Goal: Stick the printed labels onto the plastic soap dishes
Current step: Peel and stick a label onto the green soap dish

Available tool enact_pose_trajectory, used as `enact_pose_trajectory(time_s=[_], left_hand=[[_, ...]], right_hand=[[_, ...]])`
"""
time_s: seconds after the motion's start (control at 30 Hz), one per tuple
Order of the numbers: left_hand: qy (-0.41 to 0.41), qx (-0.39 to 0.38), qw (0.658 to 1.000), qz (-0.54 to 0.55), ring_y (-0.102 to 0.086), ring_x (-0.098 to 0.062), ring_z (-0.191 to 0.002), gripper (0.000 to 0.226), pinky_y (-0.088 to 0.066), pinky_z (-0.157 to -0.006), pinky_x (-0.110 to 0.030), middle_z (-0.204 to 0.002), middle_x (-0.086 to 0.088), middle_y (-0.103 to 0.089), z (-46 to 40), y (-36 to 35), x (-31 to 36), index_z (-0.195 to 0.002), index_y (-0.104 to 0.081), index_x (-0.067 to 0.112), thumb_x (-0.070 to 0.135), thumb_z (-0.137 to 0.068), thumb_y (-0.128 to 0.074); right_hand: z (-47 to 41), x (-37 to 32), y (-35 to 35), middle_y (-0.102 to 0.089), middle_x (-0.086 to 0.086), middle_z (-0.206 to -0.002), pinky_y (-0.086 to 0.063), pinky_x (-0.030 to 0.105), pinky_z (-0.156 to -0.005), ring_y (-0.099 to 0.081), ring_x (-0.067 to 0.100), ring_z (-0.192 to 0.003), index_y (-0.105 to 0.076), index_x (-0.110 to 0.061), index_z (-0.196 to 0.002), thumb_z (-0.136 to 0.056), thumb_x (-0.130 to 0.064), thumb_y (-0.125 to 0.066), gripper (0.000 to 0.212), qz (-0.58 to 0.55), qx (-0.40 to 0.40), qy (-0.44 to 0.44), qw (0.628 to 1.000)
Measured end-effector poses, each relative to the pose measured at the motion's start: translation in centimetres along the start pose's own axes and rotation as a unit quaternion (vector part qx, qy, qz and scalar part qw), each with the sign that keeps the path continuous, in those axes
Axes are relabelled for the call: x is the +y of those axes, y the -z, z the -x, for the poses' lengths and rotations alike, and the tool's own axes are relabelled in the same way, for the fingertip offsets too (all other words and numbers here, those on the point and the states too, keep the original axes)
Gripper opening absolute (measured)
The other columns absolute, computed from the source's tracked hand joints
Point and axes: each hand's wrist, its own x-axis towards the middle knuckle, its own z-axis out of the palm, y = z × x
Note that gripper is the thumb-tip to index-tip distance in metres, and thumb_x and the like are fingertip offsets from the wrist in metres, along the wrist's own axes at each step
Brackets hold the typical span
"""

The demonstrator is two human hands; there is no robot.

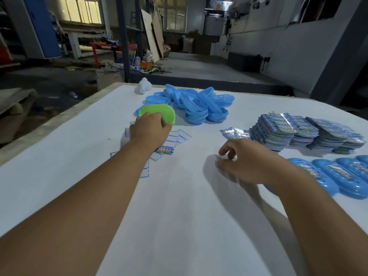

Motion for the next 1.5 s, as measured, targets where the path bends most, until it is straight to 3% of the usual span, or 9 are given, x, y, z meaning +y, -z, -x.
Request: enact_pose_trajectory(time_s=[0.3, 0.5, 0.63, 0.87, 0.97, 1.13, 1.33, 1.43, 1.5], left_hand=[[-0.006, 0.066, 0.995, -0.069, -0.046, -0.025, -0.079, 0.019, -0.034, -0.072, -0.038, -0.101, -0.010, -0.063, -0.1, 0.7, 1.0, -0.110, -0.047, 0.012, 0.026, -0.107, -0.035], [-0.020, 0.037, 0.998, -0.050, -0.056, -0.032, -0.108, 0.018, -0.045, -0.082, -0.044, -0.119, -0.013, -0.058, 0.2, 0.8, 1.2, -0.119, -0.050, 0.007, 0.011, -0.102, -0.047], [-0.030, 0.068, 0.996, -0.047, -0.056, -0.033, -0.106, 0.023, -0.037, -0.074, -0.039, -0.117, -0.013, -0.056, 0.0, 0.6, 1.0, -0.120, -0.052, 0.008, 0.004, -0.098, -0.049], [0.025, 0.209, 0.962, 0.176, -0.053, -0.021, -0.089, 0.017, -0.033, -0.071, -0.029, -0.104, -0.004, -0.061, 0.2, 1.8, 1.2, -0.110, -0.055, 0.010, 0.017, -0.105, -0.041], [0.077, 0.177, 0.940, 0.283, -0.051, -0.013, -0.086, 0.011, -0.036, -0.071, -0.024, -0.094, 0.007, -0.057, 0.6, 2.6, 2.1, -0.100, -0.055, 0.017, 0.021, -0.102, -0.045], [0.196, 0.002, 0.829, 0.524, -0.070, -0.029, -0.093, 0.013, -0.060, -0.083, -0.046, -0.096, -0.016, -0.071, 2.5, 3.3, 4.4, -0.086, -0.061, 0.012, 0.016, -0.091, -0.050], [0.226, -0.080, 0.679, 0.694, -0.074, -0.023, -0.076, 0.022, -0.062, -0.072, -0.039, -0.073, -0.005, -0.074, 5.5, 5.0, 7.0, -0.090, -0.066, 0.006, 0.006, -0.093, -0.044], [0.246, -0.170, 0.603, 0.739, -0.074, -0.028, -0.076, 0.026, -0.062, -0.073, -0.040, -0.079, -0.012, -0.076, 7.1, 5.0, 7.3, -0.094, -0.066, 0.000, 0.005, -0.095, -0.040], [0.259, -0.201, 0.569, 0.754, -0.075, -0.030, -0.077, 0.028, -0.063, -0.067, -0.040, -0.087, -0.016, -0.076, 7.7, 5.1, 7.4, -0.098, -0.065, -0.003, 0.004, -0.095, -0.039]], right_hand=[[-0.1, 0.2, -0.4, -0.065, -0.013, -0.103, -0.041, 0.027, -0.073, -0.057, 0.011, -0.090, -0.063, -0.030, -0.119, -0.092, -0.049, -0.063, 0.033, -0.009, 0.006, 0.007, 1.000], [-0.1, 0.1, -0.6, -0.064, -0.014, -0.100, -0.039, 0.024, -0.066, -0.055, 0.008, -0.085, -0.064, -0.030, -0.118, -0.091, -0.049, -0.064, 0.033, -0.020, 0.013, 0.009, 1.000], [-0.2, 0.1, -0.6, -0.064, -0.014, -0.099, -0.039, 0.021, -0.064, -0.055, 0.005, -0.082, -0.064, -0.030, -0.118, -0.092, -0.048, -0.064, 0.032, -0.024, 0.014, 0.005, 1.000], [-0.2, 0.1, -0.8, -0.060, -0.013, -0.109, -0.038, 0.027, -0.076, -0.054, 0.010, -0.093, -0.061, -0.031, -0.125, -0.092, -0.047, -0.063, 0.037, -0.038, 0.036, 0.005, 0.999], [-0.4, 0.0, -0.8, -0.058, -0.010, -0.111, -0.042, 0.029, -0.082, -0.054, 0.011, -0.096, -0.059, -0.030, -0.128, -0.093, -0.043, -0.064, 0.038, -0.060, 0.091, 0.013, 0.994], [-0.8, -0.5, -1.1, -0.060, -0.011, -0.113, -0.048, 0.029, -0.086, -0.059, 0.004, -0.093, -0.058, -0.031, -0.129, -0.091, -0.044, -0.068, 0.042, -0.187, 0.168, 0.036, 0.967], [-0.8, -1.2, -2.1, -0.056, -0.026, -0.122, -0.051, 0.026, -0.089, -0.059, 0.002, -0.110, -0.047, -0.040, -0.141, -0.085, -0.049, -0.074, 0.064, -0.283, 0.165, 0.092, 0.940], [-1.0, -1.3, -2.3, -0.056, -0.038, -0.111, -0.054, 0.028, -0.089, -0.061, -0.002, -0.107, -0.049, -0.041, -0.138, -0.086, -0.045, -0.075, 0.059, -0.300, 0.159, 0.114, 0.934], [-1.2, -1.0, -2.3, -0.061, -0.028, -0.114, -0.056, 0.038, -0.091, -0.063, 0.006, -0.104, -0.052, -0.038, -0.137, -0.087, -0.043, -0.075, 0.055, -0.304, 0.157, 0.115, 0.933]])
